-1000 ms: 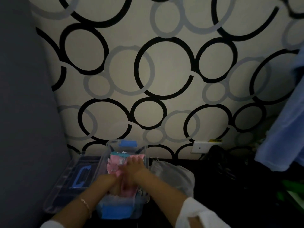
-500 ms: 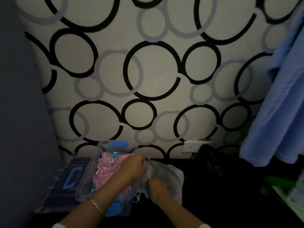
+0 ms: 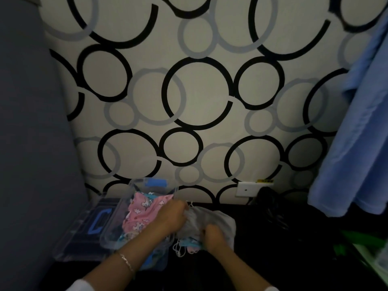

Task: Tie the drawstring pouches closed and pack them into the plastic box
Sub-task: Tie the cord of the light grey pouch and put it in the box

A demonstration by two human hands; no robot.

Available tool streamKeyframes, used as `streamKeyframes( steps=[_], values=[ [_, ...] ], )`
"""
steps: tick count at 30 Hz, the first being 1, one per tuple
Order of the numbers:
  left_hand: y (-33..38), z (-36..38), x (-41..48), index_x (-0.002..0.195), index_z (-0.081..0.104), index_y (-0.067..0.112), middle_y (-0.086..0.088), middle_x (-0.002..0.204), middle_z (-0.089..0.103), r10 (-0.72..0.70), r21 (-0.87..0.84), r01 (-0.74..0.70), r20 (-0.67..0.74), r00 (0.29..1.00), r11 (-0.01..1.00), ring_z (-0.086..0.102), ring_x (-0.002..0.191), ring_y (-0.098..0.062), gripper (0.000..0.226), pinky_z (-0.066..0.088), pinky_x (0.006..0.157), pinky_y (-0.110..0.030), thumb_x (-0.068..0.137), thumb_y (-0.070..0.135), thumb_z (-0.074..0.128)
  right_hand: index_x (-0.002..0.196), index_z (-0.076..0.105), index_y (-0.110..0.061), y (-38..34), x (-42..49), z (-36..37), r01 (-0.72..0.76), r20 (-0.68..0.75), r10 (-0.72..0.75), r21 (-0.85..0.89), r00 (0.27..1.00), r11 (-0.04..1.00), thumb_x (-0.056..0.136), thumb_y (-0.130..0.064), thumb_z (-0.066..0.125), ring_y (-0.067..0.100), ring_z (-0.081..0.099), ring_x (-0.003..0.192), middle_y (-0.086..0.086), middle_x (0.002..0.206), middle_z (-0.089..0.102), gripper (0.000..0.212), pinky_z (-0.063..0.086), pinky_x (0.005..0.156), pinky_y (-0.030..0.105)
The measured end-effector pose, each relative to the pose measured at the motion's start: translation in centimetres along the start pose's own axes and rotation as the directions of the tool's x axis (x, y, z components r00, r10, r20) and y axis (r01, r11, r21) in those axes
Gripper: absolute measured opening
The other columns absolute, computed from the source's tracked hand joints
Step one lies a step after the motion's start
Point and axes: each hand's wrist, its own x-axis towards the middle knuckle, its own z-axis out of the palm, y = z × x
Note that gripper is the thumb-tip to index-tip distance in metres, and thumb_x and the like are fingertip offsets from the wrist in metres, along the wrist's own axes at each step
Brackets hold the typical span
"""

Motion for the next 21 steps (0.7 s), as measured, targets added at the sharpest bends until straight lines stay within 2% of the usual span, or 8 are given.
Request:
streamKeyframes(
  steps=[4, 6, 8, 10, 12, 16, 19, 21],
  values=[
    [1.0, 0.8, 0.0, 0.103, 0.065, 0.004, -0.014, 0.112, 0.065, 0.079, -0.139, -0.086, -0.049, 0.996, 0.987, 0.061, 0.107, -0.030, 0.019, 0.050, 0.088, -0.039, 0.088, 0.006, 0.055, 0.076, 0.048, -0.013, -0.3, 0.4, -4.3, 0.103, -0.209, -0.073, 0.134, 0.975, 0.986, 0.101, -0.011, 0.044, 0.018, 0.049, 0.083, 0.004, 0.078, 0.053, 0.025, 0.041, 0.072, 0.031],
    [1.9, 1.5, 0.4, 0.126, 0.051, 0.008, -0.013, 0.133, 0.049, 0.085, -0.135, -0.091, -0.049, 0.995, 0.987, 0.046, 0.126, -0.031, 0.042, 0.042, 0.102, -0.041, 0.084, 0.010, 0.061, 0.071, 0.044, -0.015, -0.9, 0.5, -7.2, 0.154, -0.247, -0.098, 0.219, 0.964, 0.964, 0.101, -0.013, 0.044, 0.018, 0.049, 0.077, 0.002, 0.073, 0.052, 0.031, 0.041, 0.063, 0.029],
    [3.0, 2.3, 1.1, 0.151, 0.020, 0.013, -0.010, 0.157, 0.019, 0.058, -0.117, -0.057, 0.004, 0.998, 0.992, 0.019, 0.145, -0.030, 0.081, 0.025, 0.117, -0.042, 0.085, 0.019, 0.066, 0.074, 0.048, -0.014, -1.3, 0.6, -9.9, 0.173, -0.251, -0.089, 0.336, 0.964, 0.926, 0.102, -0.017, 0.042, 0.022, 0.053, 0.081, 0.008, 0.079, 0.056, 0.029, 0.046, 0.069, 0.030],
    [4.3, 2.7, 1.8, 0.155, 0.004, 0.021, -0.011, 0.162, 0.000, 0.057, -0.107, -0.057, -0.005, 0.998, 0.993, 0.004, 0.149, -0.030, 0.092, 0.016, 0.120, -0.043, 0.088, 0.026, 0.066, 0.078, 0.054, -0.014, -1.1, 0.8, -12.0, 0.187, -0.266, -0.073, 0.435, 0.961, 0.881, 0.102, -0.021, 0.042, 0.025, 0.056, 0.087, 0.013, 0.087, 0.059, 0.028, 0.048, 0.078, 0.037],
    [5.5, 2.7, 2.2, 0.152, 0.021, 0.023, -0.009, 0.159, 0.014, 0.080, -0.076, -0.087, -0.086, 0.993, 0.993, 0.016, 0.146, -0.032, 0.078, 0.023, 0.117, -0.047, 0.088, 0.033, 0.064, 0.081, 0.056, -0.006, -0.9, 0.6, -13.5, 0.206, -0.256, -0.079, 0.518, 0.964, 0.830, 0.102, -0.022, 0.043, 0.029, 0.058, 0.091, 0.022, 0.092, 0.060, 0.029, 0.047, 0.083, 0.039],
    [7.6, 2.5, 1.7, 0.108, 0.061, 0.015, -0.007, 0.118, 0.059, 0.151, -0.115, -0.167, -0.137, 0.979, 0.979, 0.057, 0.109, -0.027, 0.025, 0.048, 0.089, -0.044, 0.090, 0.032, 0.058, 0.106, 0.054, 0.014, -0.5, 0.2, -14.5, 0.203, -0.231, -0.069, 0.630, 0.971, 0.750, 0.103, -0.019, 0.042, 0.040, 0.060, 0.106, 0.031, 0.112, 0.060, 0.035, 0.046, 0.100, 0.051],
    [8.6, 2.5, 0.8, 0.080, 0.059, 0.008, -0.012, 0.090, 0.067, 0.065, -0.290, -0.110, -0.158, 0.985, 0.951, 0.065, 0.087, -0.028, 0.021, 0.052, 0.075, -0.041, 0.094, 0.022, 0.050, 0.077, 0.053, 0.000, -0.4, -0.8, -14.3, 0.188, -0.222, -0.075, 0.546, 0.972, 0.816, 0.103, -0.018, 0.043, 0.022, 0.053, 0.080, 0.020, 0.084, 0.056, 0.034, 0.047, 0.078, 0.033],
    [8.8, 2.3, 0.5, 0.077, 0.059, 0.007, -0.014, 0.087, 0.068, 0.010, -0.358, -0.079, -0.189, 0.982, 0.930, 0.065, 0.086, -0.029, 0.021, 0.051, 0.073, -0.039, 0.093, 0.013, 0.046, 0.077, 0.056, -0.002, 0.2, -1.1, -13.8, 0.175, -0.215, -0.068, 0.532, 0.974, 0.828, 0.103, -0.016, 0.042, 0.019, 0.051, 0.079, 0.019, 0.081, 0.054, 0.033, 0.043, 0.072, 0.027]
  ],
)
